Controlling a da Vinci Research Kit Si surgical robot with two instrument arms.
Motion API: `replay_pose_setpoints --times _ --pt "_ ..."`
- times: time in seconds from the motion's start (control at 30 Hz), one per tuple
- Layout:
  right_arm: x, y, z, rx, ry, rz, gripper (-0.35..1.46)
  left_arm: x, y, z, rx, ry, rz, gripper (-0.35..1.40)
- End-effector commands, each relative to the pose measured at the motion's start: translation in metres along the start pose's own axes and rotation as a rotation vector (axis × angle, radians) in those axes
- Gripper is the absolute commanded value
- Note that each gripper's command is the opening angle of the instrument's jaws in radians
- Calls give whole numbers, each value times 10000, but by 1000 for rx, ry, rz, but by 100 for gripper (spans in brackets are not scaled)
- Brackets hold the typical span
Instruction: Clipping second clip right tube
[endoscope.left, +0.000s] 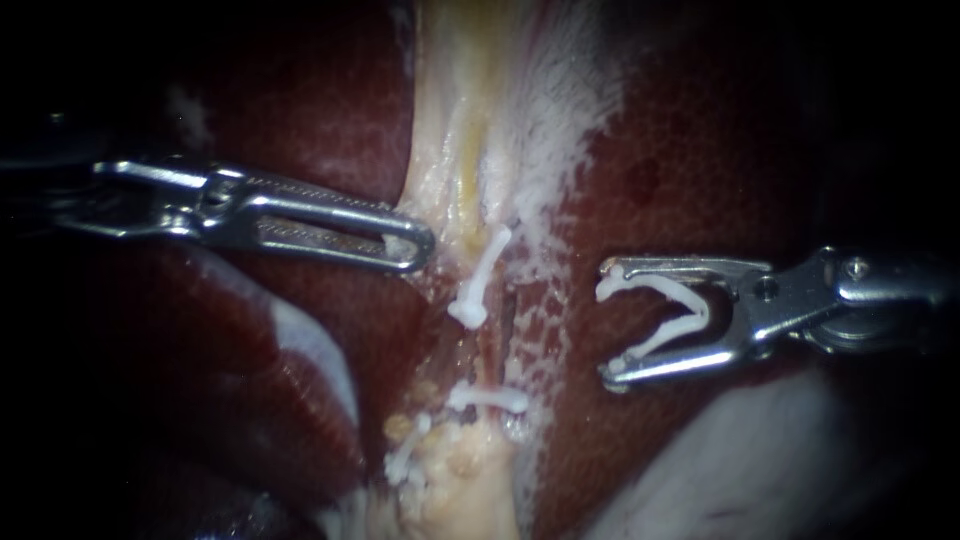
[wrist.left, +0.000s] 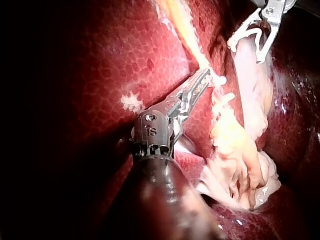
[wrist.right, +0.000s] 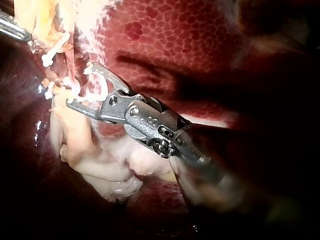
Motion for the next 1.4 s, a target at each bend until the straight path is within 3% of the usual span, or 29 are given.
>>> replay_pose_setpoints --times 0.03,0.3,0.57,0.83,1.1,1.4 --pt "0 0 0 0 0 0 60 0 0 0 0 0 0 -35" --pt "-7 -3 13 -7 0 -6 60 -5 -2 -6 4 1 -3 -35" --pt "-35 -12 46 -21 0 23 60 -37 -13 -40 0 -2 -28 -35" --pt "-55 -13 84 7 -5 66 60 -53 -39 -65 2 -24 -23 -35" --pt "-61 -15 109 25 -10 83 60 -60 -67 -71 1 -33 -15 -35" --pt "-58 -21 132 48 -15 85 60 -59 -65 -72 2 -33 -15 -35"
